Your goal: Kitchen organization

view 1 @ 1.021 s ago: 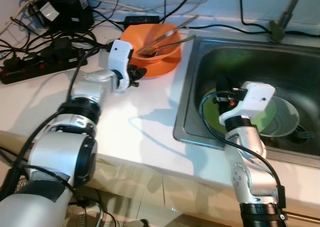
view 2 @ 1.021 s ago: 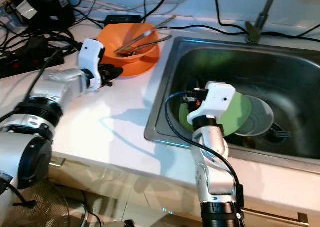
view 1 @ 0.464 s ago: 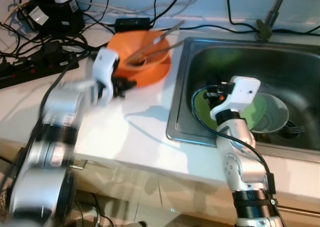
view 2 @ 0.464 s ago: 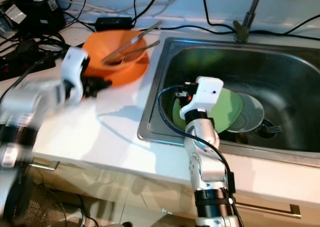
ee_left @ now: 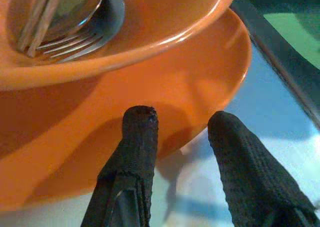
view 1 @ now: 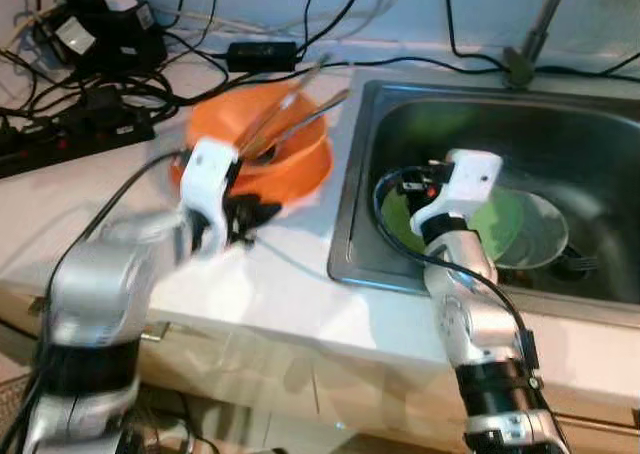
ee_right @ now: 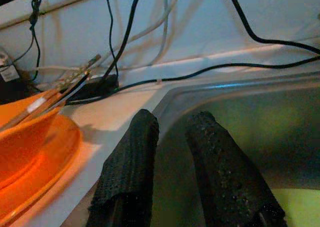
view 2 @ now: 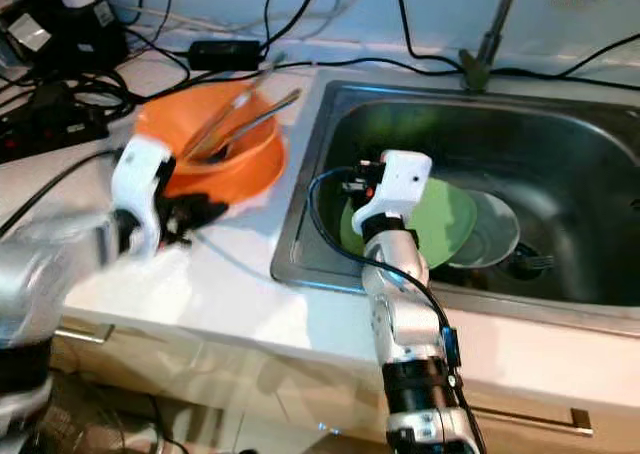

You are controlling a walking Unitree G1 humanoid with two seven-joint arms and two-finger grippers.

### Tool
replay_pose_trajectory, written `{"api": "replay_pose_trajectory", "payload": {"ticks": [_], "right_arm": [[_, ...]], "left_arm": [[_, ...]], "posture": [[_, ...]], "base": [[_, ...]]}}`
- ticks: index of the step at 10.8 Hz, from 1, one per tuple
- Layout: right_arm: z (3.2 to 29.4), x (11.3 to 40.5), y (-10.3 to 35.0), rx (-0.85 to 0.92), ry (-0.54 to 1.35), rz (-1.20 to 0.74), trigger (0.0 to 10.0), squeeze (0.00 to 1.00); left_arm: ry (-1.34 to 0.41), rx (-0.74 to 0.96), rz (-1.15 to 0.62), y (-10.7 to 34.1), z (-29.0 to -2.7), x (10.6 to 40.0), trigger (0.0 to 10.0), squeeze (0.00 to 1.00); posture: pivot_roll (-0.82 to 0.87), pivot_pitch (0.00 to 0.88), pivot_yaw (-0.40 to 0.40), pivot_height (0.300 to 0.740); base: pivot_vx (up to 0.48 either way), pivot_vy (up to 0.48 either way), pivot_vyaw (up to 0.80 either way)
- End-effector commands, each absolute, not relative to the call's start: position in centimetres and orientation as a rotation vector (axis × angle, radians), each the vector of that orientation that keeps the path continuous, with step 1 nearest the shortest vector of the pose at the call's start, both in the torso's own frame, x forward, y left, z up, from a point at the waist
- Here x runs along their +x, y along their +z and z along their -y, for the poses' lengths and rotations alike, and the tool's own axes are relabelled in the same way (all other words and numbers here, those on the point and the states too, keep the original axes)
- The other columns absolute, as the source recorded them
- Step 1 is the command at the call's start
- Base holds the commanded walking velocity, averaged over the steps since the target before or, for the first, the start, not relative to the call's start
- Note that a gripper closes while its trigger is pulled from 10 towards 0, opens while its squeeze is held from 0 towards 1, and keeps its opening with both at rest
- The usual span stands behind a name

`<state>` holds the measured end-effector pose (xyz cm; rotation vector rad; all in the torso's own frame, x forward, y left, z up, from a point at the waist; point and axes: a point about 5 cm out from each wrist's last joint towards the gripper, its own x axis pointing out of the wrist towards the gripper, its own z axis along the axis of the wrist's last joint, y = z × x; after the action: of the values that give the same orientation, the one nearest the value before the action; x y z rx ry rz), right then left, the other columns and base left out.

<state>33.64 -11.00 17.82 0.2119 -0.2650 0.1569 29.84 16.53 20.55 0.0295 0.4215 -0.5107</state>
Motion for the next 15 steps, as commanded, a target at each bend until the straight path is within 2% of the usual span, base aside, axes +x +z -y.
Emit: {"api": "replay_pose_trajectory", "payload": {"ticks": [1, 3, 6, 9, 11, 12, 15], "right_arm": [[11.4, 33.7, 16.1, 0.23, 0.143, 0.209, 10.0, 0.0], [11.4, 34.2, 16.2, 0.227, 0.155, 0.214, 10.0, 0.0], [11.4, 34.9, 16.5, 0.216, 0.178, 0.224, 10.0, 0.0], [11.4, 35.2, 16.4, 0.209, 0.186, 0.231, 10.0, 0.0], [11.6, 35.3, 16.7, 0.206, 0.182, 0.243, 10.0, 0.0], [11.8, 35.4, 16.8, 0.203, 0.173, 0.249, 10.0, 0.0], [12.2, 35.6, 16.8, 0.201, 0.156, 0.255, 10.0, 0.0]], "left_arm": [[-0.449, -0.004, -0.591, 17.8, -17.5, 28.6, 10.0, 0.0], [-0.386, -0.002, -0.598, 18.0, -18.6, 27.1, 10.0, 0.0], [-0.243, 0.048, -0.613, 18.7, -22.0, 25.4, 10.0, 0.0], [-0.174, 0.101, -0.605, 19.2, -23.7, 25.4, 10.0, 0.0], [-0.21, 0.128, -0.532, 19.8, -22.5, 26.4, 10.0, 0.0], [-0.234, 0.131, -0.425, 20.5, -21.3, 27.2, 10.0, 0.0], [-0.228, 0.019, -0.227, 22.4, -19.8, 28.3, 10.0, 0.0]], "posture": [[0.31, 0.121, 0.043, 0.74], [0.33, 0.117, 0.029, 0.74], [0.34, 0.097, 0.006, 0.74], [0.34, 0.064, 0.001, 0.74], [0.33, 0.053, 0.004, 0.74], [0.32, 0.056, 0.007, 0.74], [0.31, 0.056, -0.002, 0.74]], "base": [[0.0, 0.0, 0.0], [0.0, 0.0, 0.0], [0.0, 0.0, 0.0], [0.0, 0.0, 0.0], [0.0, 0.0, 0.0], [0.0, 0.0, 0.0], [0.0, 0.0, 0.0]]}}
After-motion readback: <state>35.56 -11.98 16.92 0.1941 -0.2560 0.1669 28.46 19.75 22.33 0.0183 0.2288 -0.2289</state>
